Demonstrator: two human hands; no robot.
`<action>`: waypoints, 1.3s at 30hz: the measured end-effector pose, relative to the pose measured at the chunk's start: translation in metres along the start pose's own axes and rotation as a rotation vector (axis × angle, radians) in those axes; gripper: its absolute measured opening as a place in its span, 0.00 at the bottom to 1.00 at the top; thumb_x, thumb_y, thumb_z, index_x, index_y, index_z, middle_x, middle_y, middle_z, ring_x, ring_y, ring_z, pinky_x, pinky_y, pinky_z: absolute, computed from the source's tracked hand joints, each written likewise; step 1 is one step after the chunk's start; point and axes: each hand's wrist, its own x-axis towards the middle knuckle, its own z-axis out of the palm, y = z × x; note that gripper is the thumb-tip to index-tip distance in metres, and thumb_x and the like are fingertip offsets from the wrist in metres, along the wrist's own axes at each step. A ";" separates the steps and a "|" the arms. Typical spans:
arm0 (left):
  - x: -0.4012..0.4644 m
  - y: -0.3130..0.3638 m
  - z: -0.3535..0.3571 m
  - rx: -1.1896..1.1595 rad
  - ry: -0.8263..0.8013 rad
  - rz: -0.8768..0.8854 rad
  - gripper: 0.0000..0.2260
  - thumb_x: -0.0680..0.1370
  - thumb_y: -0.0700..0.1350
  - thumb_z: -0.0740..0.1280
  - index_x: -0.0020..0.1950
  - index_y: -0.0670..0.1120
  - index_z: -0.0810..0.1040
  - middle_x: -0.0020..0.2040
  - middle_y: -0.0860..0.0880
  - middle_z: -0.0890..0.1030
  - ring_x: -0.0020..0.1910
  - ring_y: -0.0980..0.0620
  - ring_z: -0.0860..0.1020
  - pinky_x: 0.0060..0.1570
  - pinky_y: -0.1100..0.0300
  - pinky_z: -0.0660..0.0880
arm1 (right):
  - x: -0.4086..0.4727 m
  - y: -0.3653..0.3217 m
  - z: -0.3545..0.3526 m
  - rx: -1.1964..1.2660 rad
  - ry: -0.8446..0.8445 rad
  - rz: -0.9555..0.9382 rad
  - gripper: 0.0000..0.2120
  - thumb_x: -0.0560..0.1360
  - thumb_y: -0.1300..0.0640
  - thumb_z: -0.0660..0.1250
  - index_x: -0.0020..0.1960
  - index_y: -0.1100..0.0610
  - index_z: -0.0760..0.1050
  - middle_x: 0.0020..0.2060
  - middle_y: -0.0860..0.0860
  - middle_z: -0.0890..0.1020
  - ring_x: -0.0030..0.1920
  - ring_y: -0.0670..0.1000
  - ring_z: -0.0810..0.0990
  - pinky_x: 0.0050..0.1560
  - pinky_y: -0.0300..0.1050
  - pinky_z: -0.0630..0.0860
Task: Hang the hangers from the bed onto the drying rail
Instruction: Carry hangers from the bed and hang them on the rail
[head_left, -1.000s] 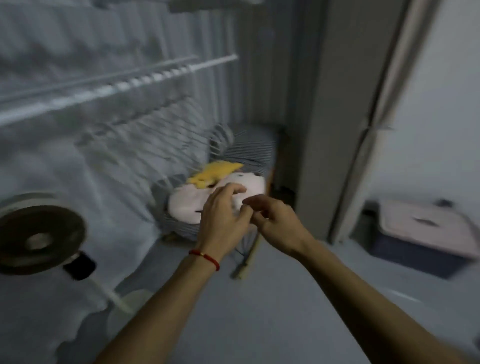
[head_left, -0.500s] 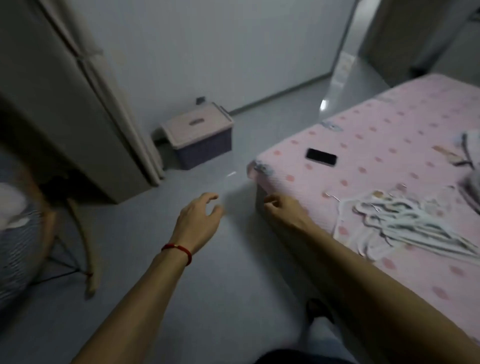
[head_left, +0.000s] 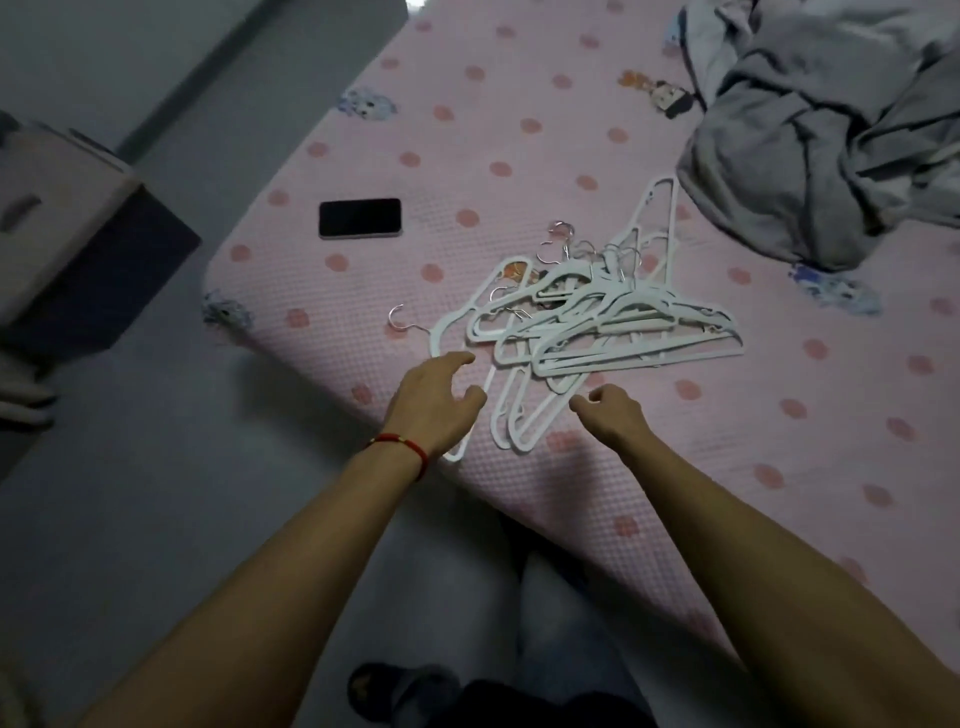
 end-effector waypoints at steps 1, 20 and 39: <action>0.015 0.009 0.008 0.021 -0.013 0.006 0.21 0.77 0.47 0.65 0.71 0.50 0.72 0.70 0.48 0.74 0.68 0.49 0.71 0.65 0.59 0.66 | 0.018 0.001 -0.005 0.026 -0.007 0.053 0.19 0.77 0.44 0.64 0.51 0.61 0.72 0.46 0.59 0.75 0.46 0.60 0.76 0.40 0.49 0.70; 0.110 0.013 0.055 0.161 -0.099 -0.131 0.23 0.77 0.47 0.66 0.73 0.49 0.69 0.67 0.45 0.75 0.65 0.46 0.73 0.63 0.55 0.69 | 0.176 -0.013 0.012 0.439 0.429 0.551 0.51 0.64 0.41 0.77 0.75 0.54 0.52 0.70 0.67 0.59 0.66 0.67 0.64 0.66 0.62 0.68; -0.024 -0.027 -0.079 -0.084 0.239 0.048 0.32 0.78 0.48 0.67 0.79 0.47 0.57 0.78 0.48 0.59 0.77 0.51 0.56 0.76 0.54 0.54 | -0.107 -0.087 -0.053 0.235 -0.745 -0.498 0.22 0.78 0.58 0.70 0.69 0.43 0.73 0.63 0.59 0.79 0.60 0.56 0.82 0.60 0.57 0.80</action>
